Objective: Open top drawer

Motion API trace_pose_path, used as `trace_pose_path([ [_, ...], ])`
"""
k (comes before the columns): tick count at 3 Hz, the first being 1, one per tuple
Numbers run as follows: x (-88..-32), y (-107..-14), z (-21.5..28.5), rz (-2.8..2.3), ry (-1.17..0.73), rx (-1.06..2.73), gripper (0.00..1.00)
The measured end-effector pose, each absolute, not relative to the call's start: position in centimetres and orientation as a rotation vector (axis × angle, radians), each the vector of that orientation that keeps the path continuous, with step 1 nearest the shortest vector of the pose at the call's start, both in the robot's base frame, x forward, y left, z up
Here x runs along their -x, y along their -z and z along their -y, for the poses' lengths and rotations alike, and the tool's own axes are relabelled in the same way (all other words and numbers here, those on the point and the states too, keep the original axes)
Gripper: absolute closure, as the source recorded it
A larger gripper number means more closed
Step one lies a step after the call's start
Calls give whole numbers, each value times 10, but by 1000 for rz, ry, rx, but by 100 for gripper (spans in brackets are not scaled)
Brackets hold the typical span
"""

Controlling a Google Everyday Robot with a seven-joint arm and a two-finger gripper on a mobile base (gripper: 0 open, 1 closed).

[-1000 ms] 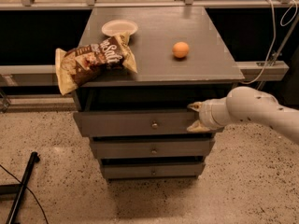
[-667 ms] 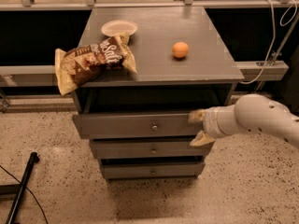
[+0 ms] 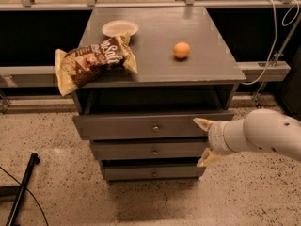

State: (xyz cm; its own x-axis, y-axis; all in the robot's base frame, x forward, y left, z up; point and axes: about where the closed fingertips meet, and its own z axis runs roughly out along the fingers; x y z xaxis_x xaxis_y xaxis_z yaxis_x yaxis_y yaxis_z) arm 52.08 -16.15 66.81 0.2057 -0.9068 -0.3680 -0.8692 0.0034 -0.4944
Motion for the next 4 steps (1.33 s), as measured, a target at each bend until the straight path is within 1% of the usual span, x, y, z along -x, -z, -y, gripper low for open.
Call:
trace_pose_path([
  [1, -526, -673, 154, -1632, 124, 1876, 0],
  [2, -556, -669, 147, -1630, 145, 1904, 0],
  [3, -595, -660, 134, -1633, 118, 1924, 0],
  [4, -618, -654, 125, -1658, 89, 1935, 0],
])
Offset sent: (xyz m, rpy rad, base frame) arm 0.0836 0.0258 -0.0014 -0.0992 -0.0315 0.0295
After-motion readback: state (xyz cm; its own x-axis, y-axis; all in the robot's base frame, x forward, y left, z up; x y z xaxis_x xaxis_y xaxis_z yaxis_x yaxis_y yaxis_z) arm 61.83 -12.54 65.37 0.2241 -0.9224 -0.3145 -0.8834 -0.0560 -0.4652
